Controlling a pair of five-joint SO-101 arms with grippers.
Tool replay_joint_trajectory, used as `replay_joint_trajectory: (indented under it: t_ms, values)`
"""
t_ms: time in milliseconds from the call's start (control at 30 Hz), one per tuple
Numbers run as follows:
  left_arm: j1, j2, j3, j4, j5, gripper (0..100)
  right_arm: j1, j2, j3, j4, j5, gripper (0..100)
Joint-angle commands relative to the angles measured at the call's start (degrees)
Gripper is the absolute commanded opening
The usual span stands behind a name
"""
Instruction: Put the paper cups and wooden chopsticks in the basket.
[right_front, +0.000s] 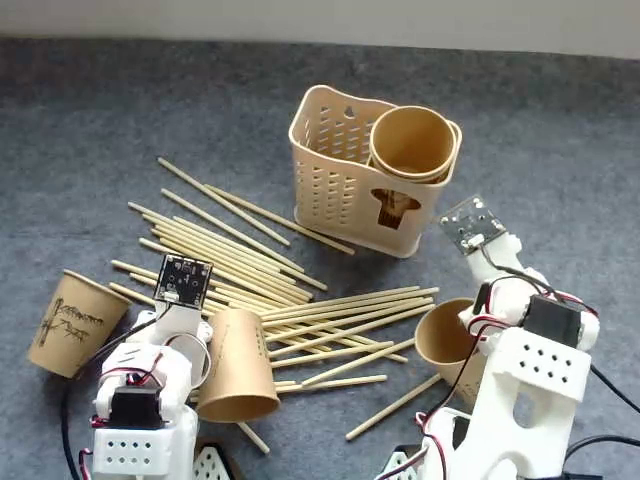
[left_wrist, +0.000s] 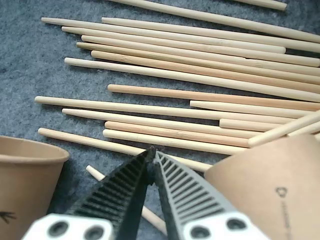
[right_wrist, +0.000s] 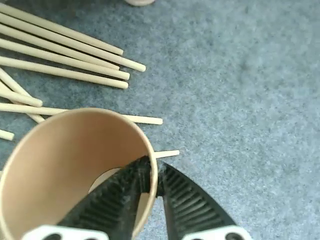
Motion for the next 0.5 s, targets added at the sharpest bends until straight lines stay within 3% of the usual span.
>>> replay_joint_trajectory:
  t_ms: [0, 200, 467]
  values:
    - [0.57, -0.13, 1.1, 0.09, 0.09, 1, 1.45, -0.31, -6.99, 2.95, -4.22, 0.5]
    - [0.57, -0.13, 1.1, 0.09, 0.09, 1, 1.19, -0.22, -16.4, 9.54, -12.4, 0.5]
    - [0.57, -0.13, 1.1, 0.09, 0.09, 1, 1.1, -0.22, -22.9, 10.15, -23.21, 0.5]
